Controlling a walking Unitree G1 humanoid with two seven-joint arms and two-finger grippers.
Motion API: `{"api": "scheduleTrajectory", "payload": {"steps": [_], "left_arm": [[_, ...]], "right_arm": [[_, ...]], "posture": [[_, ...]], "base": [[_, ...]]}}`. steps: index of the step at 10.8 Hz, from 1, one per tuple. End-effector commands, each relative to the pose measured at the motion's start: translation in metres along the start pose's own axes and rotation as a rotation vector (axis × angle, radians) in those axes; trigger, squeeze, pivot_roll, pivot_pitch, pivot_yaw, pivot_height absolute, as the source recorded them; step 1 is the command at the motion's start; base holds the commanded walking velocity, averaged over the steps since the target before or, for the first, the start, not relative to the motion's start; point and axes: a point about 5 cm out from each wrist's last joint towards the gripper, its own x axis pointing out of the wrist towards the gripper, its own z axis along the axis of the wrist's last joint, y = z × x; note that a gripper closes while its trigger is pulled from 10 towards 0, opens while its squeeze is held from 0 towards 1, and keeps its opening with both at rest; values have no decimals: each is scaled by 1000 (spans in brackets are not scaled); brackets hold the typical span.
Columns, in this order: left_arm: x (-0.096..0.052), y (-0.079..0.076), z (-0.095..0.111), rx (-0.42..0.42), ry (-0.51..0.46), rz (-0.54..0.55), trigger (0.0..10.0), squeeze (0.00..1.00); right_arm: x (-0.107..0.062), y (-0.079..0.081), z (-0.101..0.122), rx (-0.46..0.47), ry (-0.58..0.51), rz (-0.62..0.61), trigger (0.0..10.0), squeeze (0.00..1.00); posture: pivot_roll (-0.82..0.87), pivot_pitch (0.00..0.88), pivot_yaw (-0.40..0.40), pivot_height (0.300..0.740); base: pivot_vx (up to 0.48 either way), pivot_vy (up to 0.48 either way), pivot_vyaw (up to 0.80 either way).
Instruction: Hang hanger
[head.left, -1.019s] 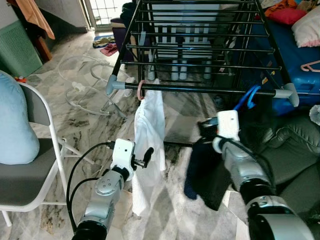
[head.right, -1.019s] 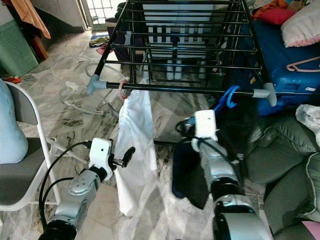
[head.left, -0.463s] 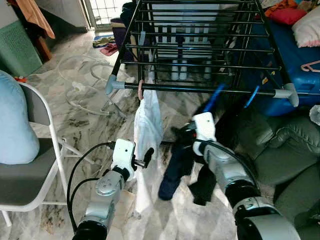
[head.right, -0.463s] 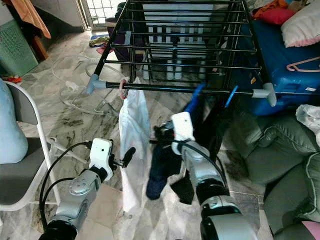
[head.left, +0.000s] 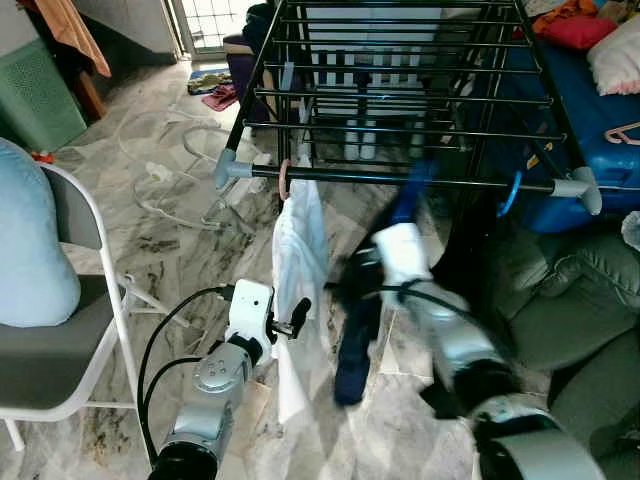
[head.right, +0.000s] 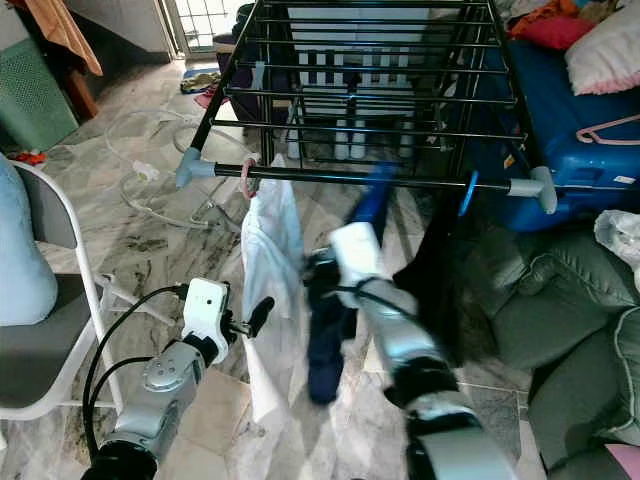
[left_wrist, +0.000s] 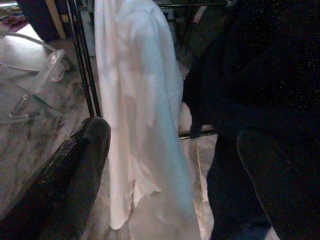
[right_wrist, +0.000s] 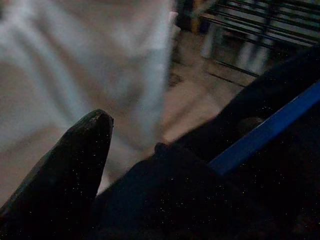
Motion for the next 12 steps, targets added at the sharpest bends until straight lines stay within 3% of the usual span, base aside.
{"api": "scheduleTrajectory", "payload": {"steps": [1, 2, 3, 4, 5, 6, 7, 8, 9, 12], "left_arm": [[0, 1, -3, 12, 23, -8, 10000, 0], [1, 1, -2, 17, 26, -18, 10000, 0], [1, 1, -2, 18, 26, -21, 10000, 0], [2, 1, -2, 21, 27, -26, 10000, 0], [3, 1, -1, 25, 28, -30, 10000, 0], [4, 2, -1, 26, 28, -29, 10000, 0], [3, 2, -1, 27, 27, -28, 10000, 0], [4, 2, -1, 27, 27, -26, 10000, 0], [4, 3, 0, 27, 26, -25, 10000, 0], [4, 3, -1, 27, 27, -26, 10000, 0]], "right_arm": [[-2, -7, 6, 12, -33, -52, 10000, 188], [-6, -15, 1, 32, -31, -93, 10000, 1000], [-7, -16, 1, 35, -33, -99, 10000, 1000], [-8, -17, 1, 37, -32, -110, 10000, 800], [-8, -20, 1, 33, -27, -121, 10000, 0], [-9, -20, 0, 43, -30, -117, 10000, 1000], [-10, -21, -1, 41, -30, -125, 10000, 1000], [-11, -23, -1, 35, -29, -152, 10000, 110], [-15, -29, -3, 47, -39, -234, 10000, 0], [-33, -41, -14, 111, -61, -369, 10000, 0]], "posture": [[-169, 54, 40, 740], [-178, 56, 48, 740], [-184, 55, 54, 740], [-185, 54, 57, 740], [-183, 50, 59, 740], [-178, 46, 59, 740], [-178, 45, 59, 740], [-176, 41, 58, 740], [-176, 41, 57, 740], [-190, 44, 61, 740]], "base": [[0, 0, 0], [0, 0, 0], [0, 0, 0], [0, 0, 0], [0, 0, 0], [0, 0, 0], [0, 0, 0], [0, 0, 0], [0, 0, 0], [0, 0, 0]]}}
